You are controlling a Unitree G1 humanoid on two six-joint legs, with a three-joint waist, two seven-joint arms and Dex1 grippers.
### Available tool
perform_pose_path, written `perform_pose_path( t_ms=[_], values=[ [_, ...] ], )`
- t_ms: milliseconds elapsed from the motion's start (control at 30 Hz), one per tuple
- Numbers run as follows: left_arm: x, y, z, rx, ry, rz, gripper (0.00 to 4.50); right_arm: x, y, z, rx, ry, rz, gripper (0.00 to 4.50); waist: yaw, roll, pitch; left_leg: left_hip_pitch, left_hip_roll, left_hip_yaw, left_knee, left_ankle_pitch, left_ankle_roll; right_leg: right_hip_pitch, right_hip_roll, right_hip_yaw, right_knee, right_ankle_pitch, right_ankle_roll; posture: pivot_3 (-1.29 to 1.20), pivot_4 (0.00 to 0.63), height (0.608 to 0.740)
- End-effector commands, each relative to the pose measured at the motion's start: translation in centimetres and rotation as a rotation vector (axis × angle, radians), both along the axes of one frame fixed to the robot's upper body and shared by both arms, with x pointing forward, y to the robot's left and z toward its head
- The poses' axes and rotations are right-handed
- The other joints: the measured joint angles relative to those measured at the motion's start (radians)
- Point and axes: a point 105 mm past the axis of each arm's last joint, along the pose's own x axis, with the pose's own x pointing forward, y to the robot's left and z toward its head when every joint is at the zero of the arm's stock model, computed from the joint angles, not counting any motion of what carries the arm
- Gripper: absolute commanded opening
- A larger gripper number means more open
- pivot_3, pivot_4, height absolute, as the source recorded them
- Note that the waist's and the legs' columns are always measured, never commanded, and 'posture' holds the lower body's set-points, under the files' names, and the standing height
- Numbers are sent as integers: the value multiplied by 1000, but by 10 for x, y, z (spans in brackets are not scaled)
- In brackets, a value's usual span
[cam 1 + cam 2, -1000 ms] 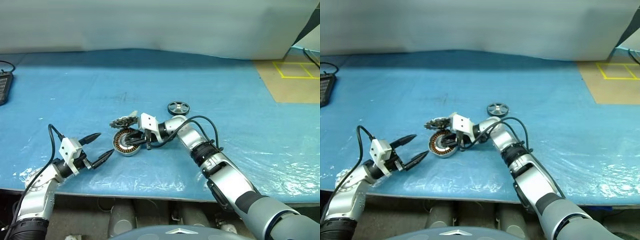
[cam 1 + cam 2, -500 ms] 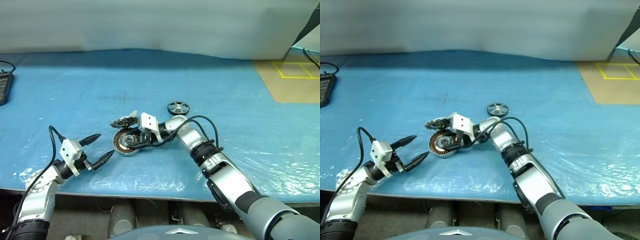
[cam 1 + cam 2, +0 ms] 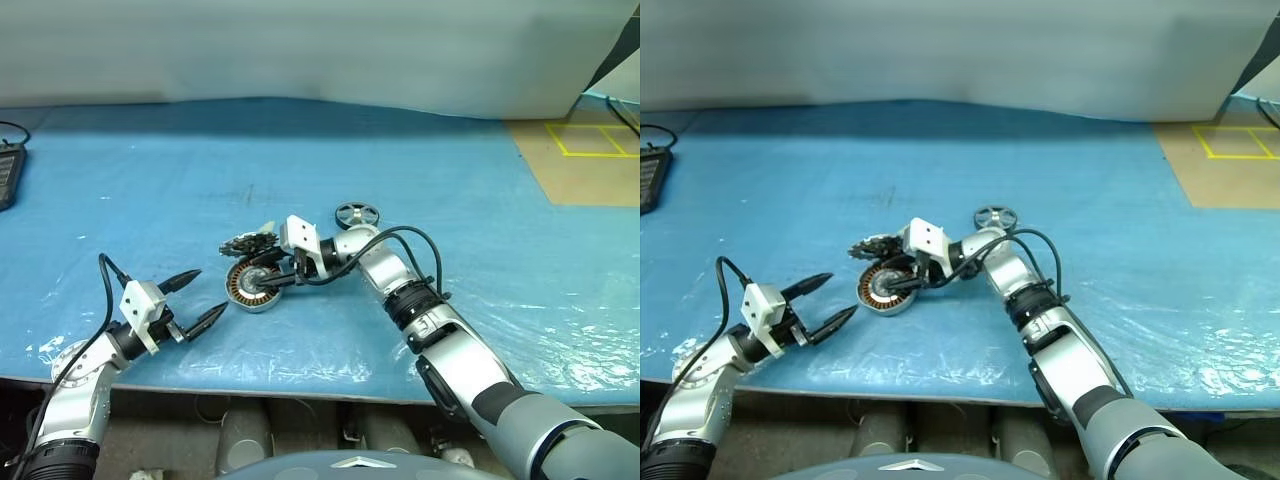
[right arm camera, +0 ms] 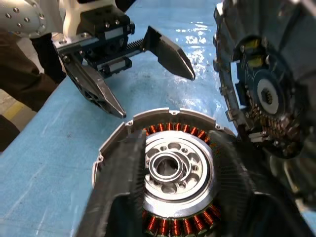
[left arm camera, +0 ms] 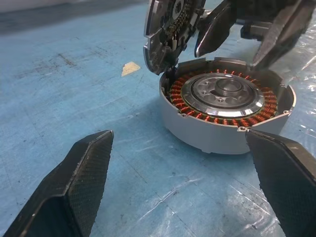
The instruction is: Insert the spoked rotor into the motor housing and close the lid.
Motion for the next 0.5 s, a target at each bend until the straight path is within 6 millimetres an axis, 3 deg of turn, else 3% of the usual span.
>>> perform_pose_path(
  t_ms=[33, 133, 500],
  values=[
    [1, -1, 5, -2, -28, -5, 4500, -4, 3, 9, 38, -19, 20, 961, 0, 0, 0, 0, 0, 0, 0, 0, 0, 0, 0, 0, 0, 0, 0, 0, 150, 740],
    [2, -1, 7, -3, -31, -7, 4500, -5, 3, 6, 26, -23, 28, 15, 0, 0, 0, 0, 0, 0, 0, 0, 0, 0, 0, 0, 0, 0, 0, 0, 150, 740],
    [2, -1, 7, 2, -36, -1, 4500, -9, 4, -3, -36, -45, 61, 15, 0, 0, 0, 0, 0, 0, 0, 0, 0, 0, 0, 0, 0, 0, 0, 0, 150, 740]
  ],
)
